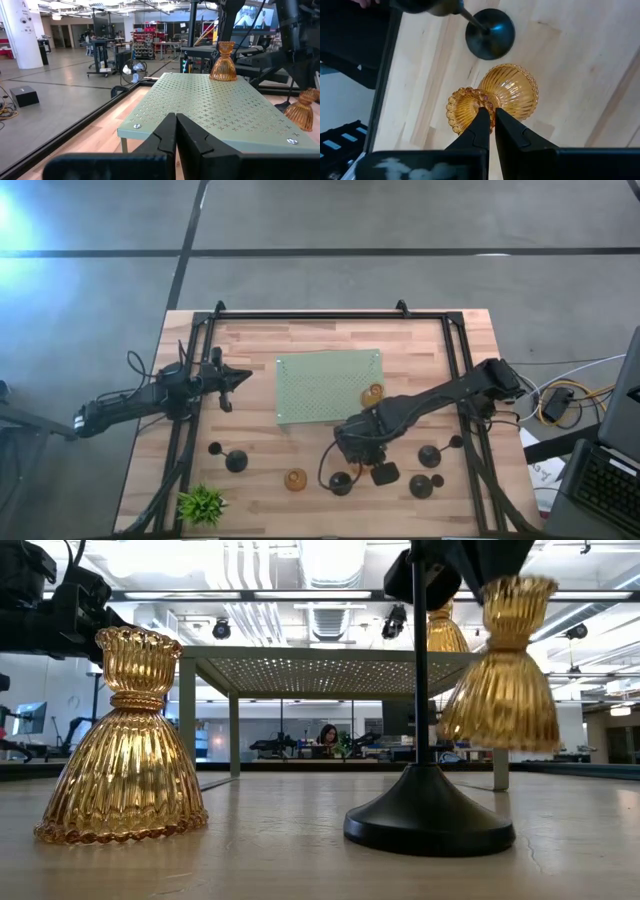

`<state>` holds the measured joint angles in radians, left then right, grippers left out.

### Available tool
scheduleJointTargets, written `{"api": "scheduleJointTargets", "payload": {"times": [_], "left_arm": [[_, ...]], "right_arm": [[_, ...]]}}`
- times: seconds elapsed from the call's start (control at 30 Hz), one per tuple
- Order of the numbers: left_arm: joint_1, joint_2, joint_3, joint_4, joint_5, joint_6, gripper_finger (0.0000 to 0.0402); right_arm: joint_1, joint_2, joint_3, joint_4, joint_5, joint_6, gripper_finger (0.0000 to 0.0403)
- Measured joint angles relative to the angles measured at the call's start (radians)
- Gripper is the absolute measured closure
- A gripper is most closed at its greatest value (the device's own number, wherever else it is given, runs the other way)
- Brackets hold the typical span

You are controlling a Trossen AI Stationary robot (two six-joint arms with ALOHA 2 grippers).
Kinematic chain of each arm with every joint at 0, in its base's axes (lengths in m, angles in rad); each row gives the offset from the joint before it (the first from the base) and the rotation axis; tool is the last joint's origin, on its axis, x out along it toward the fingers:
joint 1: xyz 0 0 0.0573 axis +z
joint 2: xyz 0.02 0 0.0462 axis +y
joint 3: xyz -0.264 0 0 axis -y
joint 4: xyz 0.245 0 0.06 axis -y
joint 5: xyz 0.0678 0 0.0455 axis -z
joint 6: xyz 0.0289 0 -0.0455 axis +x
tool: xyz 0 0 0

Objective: Pick & Place candle stick holders
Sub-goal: Put the yellow glass candle holder on the shelf

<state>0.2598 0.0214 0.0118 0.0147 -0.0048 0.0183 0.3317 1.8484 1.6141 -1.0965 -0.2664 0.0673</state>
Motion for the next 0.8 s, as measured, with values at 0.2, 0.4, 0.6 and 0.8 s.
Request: {"api": "scheduleJointTargets", "payload": {"times": [0.2, 0.4, 0.6, 0.8], "left_arm": [[0.000, 0.000, 0.000, 0.000, 0.000, 0.000, 0.0388], [0.000, 0.000, 0.000, 0.000, 0.000, 0.000, 0.0388], [0.000, 0.000, 0.000, 0.000, 0.000, 0.000, 0.0388], [0.000, 0.000, 0.000, 0.000, 0.000, 0.000, 0.0388]], "right_arm": [[-0.017, 0.000, 0.118, -0.105, 0.000, -0.028, 0.0395], [-0.058, 0.002, 0.253, -0.195, -0.012, -0.071, 0.0395], [-0.122, 0.002, 0.391, -0.241, -0.086, -0.120, 0.0395], [-0.202, 0.002, 0.506, -0.306, -0.110, -0.169, 0.0395]]}}
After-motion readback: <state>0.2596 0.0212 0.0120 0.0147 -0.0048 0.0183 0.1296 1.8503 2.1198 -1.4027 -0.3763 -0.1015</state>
